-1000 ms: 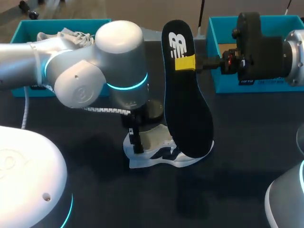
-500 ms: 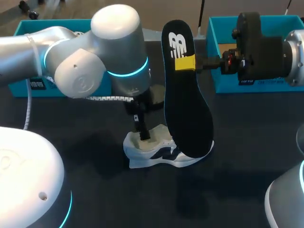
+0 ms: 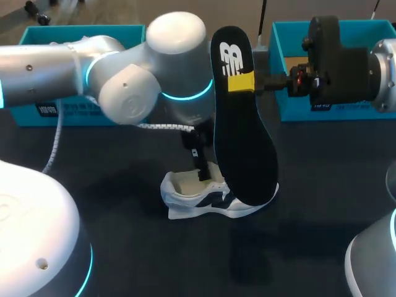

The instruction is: Take the shoe out of the shoebox, open the shoe tongue, remove and reinsert the insole, then place the shoe into the shoebox

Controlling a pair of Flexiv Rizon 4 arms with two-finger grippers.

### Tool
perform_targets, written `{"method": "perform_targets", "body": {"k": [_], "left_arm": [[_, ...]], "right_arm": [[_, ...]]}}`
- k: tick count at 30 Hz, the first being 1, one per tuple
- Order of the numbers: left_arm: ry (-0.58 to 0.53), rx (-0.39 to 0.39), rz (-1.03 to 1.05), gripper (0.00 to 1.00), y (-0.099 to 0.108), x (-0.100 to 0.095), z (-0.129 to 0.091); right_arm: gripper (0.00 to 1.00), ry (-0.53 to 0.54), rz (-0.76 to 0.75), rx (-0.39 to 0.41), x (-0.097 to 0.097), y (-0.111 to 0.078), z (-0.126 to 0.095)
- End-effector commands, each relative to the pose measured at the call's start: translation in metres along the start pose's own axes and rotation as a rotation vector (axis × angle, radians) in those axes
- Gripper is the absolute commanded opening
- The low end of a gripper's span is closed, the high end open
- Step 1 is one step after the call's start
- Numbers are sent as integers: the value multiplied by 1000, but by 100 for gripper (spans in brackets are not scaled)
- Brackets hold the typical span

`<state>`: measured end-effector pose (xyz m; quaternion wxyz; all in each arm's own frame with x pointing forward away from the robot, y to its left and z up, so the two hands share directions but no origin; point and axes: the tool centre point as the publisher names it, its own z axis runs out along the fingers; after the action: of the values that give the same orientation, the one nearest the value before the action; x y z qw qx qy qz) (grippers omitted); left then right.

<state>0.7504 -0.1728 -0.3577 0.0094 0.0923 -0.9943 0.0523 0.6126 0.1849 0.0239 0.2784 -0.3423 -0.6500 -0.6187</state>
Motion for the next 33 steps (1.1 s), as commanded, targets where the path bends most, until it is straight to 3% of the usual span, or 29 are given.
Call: {"method": "perform_targets", "body": {"k": [1,3,7,10,11,12,16,19,20,21,29,33], "left_arm": [[25,-14,13,86,-13,-3,20],[29,-21,21,78,-13,-2,26],[49,-32,42,77,-15,3,36],[66,-32,42,67,-15,7,42],[74,-33,42,63,-15,8,44],[77,-34,37,51,-15,8,45],[96,-31,35,36,-15,11,48],[111,-30,37,7,-15,13,49],[111,-30,37,7,-15,13,49],[129,-27,42,0,-15,15,48],[248,-25,148,0,-16,13,33],[342,-84,251,0,-19,6,21]], "right_arm": [[0,-3,2,1,0,1,2],[0,-3,2,1,0,1,2],[0,-3,2,1,0,1,2],[0,-3,2,1,0,1,2],[0,-3,2,1,0,1,2],[0,-3,2,1,0,1,2],[0,-3,2,1,0,1,2],[0,-3,2,1,0,1,2],[0,-3,2,1,0,1,2],[0,-3,2,1,0,1,2],[0,-3,2,1,0,1,2],[0,-3,2,1,0,1,2]]}}
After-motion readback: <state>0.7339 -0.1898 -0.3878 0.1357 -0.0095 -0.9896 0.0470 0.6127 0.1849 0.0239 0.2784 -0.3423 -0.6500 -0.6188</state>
